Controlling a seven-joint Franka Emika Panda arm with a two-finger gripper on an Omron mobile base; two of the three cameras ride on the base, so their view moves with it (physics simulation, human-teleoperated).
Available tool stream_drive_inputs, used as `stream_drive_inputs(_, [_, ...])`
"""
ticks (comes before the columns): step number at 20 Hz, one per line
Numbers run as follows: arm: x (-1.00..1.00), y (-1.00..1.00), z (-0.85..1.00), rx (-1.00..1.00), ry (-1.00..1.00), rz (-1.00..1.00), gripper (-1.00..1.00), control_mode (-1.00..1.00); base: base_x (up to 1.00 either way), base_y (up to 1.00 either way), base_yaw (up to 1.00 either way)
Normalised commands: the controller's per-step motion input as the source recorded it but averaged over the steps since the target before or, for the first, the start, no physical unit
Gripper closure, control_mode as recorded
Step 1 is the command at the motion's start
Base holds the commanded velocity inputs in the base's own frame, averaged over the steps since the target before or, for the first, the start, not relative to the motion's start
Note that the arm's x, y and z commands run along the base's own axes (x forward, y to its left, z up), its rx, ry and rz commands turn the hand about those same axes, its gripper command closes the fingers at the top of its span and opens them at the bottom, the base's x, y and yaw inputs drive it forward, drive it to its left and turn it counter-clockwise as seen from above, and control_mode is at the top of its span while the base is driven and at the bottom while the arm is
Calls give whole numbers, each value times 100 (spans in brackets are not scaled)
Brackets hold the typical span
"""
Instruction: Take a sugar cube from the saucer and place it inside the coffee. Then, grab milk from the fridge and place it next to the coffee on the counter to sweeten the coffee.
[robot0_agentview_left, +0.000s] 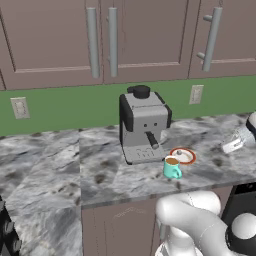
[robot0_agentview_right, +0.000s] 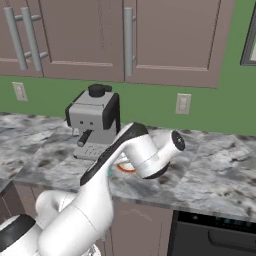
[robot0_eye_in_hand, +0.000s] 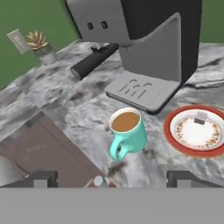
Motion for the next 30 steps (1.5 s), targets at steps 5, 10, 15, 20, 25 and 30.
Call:
stream_drive_inputs(5, [30,-7,-34,11,-12,36,-100,-100,0,0,0])
stream_drive_inputs(10, [26,1,-39,6,-16,18,-100,-100,0,0,0])
stream_drive_inputs(15, [33,13,-19,3,-7,3,-100,-100,0,0,0])
stream_drive_inputs(20, [37,12,0,0,0,0,-100,-100,0,0,0])
stream_drive_inputs(25, [39,11,-12,0,0,0,-100,-100,0,0,0])
stream_drive_inputs(30, [30,2,-25,0,-4,0,-100,-100,0,0,0])
